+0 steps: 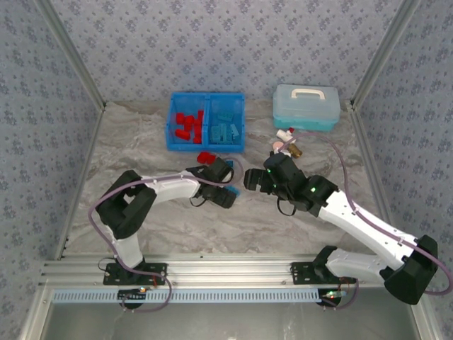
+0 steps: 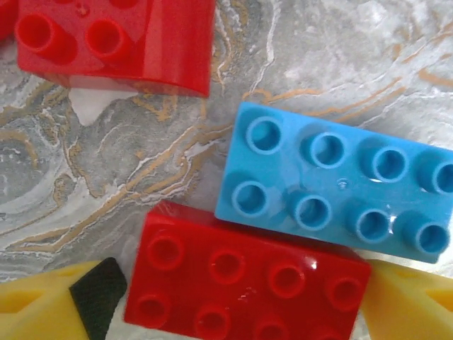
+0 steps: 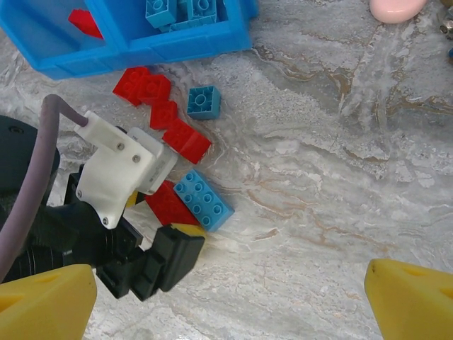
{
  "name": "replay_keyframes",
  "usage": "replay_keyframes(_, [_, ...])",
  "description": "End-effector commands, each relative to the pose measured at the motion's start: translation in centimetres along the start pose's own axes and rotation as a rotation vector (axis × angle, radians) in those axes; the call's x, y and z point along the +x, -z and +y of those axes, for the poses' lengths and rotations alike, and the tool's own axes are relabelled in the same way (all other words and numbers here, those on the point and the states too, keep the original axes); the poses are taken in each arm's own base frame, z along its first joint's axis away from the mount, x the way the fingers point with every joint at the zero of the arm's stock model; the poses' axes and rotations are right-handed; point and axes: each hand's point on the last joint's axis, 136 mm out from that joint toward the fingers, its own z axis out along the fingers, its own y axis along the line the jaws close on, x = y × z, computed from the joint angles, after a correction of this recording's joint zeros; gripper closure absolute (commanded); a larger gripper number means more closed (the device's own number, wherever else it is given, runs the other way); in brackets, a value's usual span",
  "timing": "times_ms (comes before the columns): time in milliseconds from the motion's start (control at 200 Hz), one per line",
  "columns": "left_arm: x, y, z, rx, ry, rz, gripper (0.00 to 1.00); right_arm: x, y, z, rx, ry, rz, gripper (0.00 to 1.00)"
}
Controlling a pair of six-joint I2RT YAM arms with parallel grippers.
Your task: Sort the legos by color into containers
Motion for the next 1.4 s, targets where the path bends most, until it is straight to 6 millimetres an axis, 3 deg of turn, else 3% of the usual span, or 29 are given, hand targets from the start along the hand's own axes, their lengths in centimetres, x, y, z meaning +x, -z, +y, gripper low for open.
replay_keyframes(0, [1.5, -1.2, -0.9, 0.060, -0.101, 0.071, 0.23, 0.1, 0.5, -0.7, 0.012, -0.029, -0.010, 0.00])
replay_keyframes(110, [2.1, -1.6, -0.6, 0.034, -0.100, 0.111, 0.45, 0.1, 0.6, -0.7, 0.012, -0.028, -0.012, 0.00])
replay_keyframes(270, [2.1, -0.5, -0.7, 0.039, -0.089, 0.089, 0.52, -0.1, 0.6, -0.7, 0.013, -0.031, -0.017, 0.00])
replay_keyframes(350, [0.6, 2.0, -0.9, 0.057, -0.073, 0.013, 0.52, -0.2, 0.6, -0.6, 0.012, -0.033, -0.019, 0.00])
replay_keyframes(445, [-2.5, 6.9, -0.3, 0.048, -0.045, -0.141, 0.52, -0.2, 0.6, -0.6, 0.012, -0.037, -0.021, 0.00])
replay_keyframes(505, [-4.8, 10.2, 1.2, 0.021, -0.011, -0.236, 0.52, -0.3, 0.5, -0.6, 0.010, -0.035, -0.021, 0.00])
replay_keyframes(580, [-7.8, 13.5, 4.4, -0.034, 0.065, -0.336, 0.52, -0.4, 0.5, -0.6, 0.011, -0.035, -0.024, 0.00])
replay_keyframes(700, [-11.9, 15.5, 11.7, -0.152, 0.224, -0.397, 0.53, -0.4, 0.3, -0.5, 0.004, -0.037, -0.022, 0.00])
replay_keyframes(824, [-15.5, 14.8, 18.4, -0.244, 0.361, -0.398, 0.55, -0.4, 0.3, -0.2, -0.007, -0.039, -0.016, 0.00])
replay_keyframes(969, [-18.6, 11.9, 23.4, -0.278, 0.471, -0.349, 0.54, -0.3, 0.8, -0.5, 0.003, -0.042, -0.018, 0.00])
replay_keyframes(1074, [-20.5, 10.1, 25.7, -0.290, 0.523, -0.327, 0.52, -0.3, 1.3, -1.0, 0.013, -0.049, -0.028, 0.00])
replay_keyframes(1224, [-20.4, 6.4, 27.9, -0.212, 0.629, -0.228, 0.48, -0.5, 1.4, -1.2, 0.022, -0.045, -0.030, 0.00])
replay_keyframes(1319, [-21.0, 6.0, 27.8, -0.188, 0.618, -0.232, 0.45, -0.5, 1.3, -1.1, 0.021, -0.044, -0.029, 0.00])
replay_keyframes(1394, [-21.7, 6.5, 27.3, -0.162, 0.608, -0.254, 0.35, -0.4, 1.0, -1.1, 0.024, -0.044, -0.025, 0.00])
